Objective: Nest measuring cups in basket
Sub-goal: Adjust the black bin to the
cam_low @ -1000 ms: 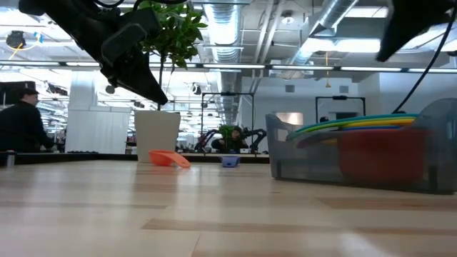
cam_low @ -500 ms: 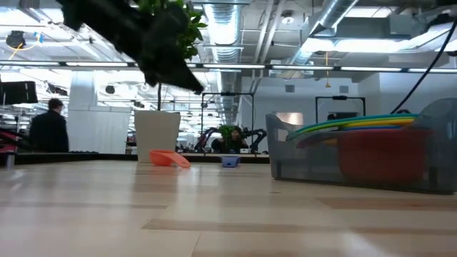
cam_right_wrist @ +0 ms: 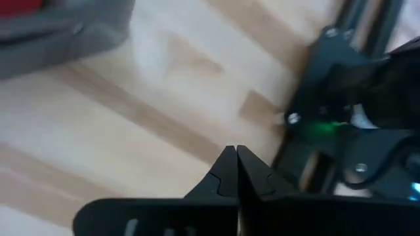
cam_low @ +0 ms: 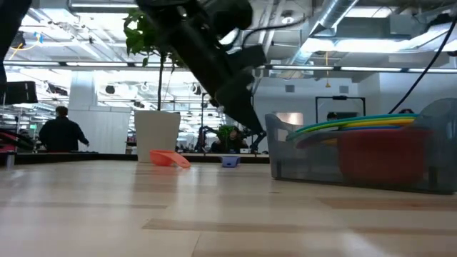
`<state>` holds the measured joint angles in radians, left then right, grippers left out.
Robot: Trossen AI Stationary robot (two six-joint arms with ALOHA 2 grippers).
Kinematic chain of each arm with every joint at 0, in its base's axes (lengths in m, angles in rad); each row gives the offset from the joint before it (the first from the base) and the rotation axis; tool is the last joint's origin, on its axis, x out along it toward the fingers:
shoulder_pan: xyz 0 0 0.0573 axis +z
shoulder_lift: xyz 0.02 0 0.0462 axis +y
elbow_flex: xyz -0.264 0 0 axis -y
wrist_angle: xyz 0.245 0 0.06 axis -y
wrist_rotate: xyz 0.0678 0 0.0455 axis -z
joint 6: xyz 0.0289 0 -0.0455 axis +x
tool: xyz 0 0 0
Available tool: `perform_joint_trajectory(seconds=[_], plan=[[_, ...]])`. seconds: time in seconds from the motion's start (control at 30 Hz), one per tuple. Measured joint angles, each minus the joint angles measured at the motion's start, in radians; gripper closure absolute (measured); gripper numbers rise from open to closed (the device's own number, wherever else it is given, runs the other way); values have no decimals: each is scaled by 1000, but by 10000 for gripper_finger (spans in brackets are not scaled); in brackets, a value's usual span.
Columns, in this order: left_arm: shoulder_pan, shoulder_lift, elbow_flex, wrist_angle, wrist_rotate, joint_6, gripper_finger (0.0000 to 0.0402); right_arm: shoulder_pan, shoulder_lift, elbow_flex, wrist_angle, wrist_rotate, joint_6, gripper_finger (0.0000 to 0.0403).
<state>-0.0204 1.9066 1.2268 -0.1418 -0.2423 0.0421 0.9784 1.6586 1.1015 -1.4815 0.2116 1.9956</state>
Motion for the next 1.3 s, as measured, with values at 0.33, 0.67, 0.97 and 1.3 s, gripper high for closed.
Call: perform_joint_trajectory(seconds=[0.33, 0.67, 0.97, 1.3], plan=[[0, 85, 161, -152, -52, 8, 401, -22, 16, -167, 252, 78, 56, 398], [0, 85, 161, -152, 9, -24, 401, -134, 16, -177, 386, 216, -180, 396], [-49, 91, 160, -166, 109, -80, 401, -234, 16, -177, 435, 243, -373, 387], [-159, 90, 159, -210, 92, -200, 401, -319, 16, -175, 538, 252, -629, 386]])
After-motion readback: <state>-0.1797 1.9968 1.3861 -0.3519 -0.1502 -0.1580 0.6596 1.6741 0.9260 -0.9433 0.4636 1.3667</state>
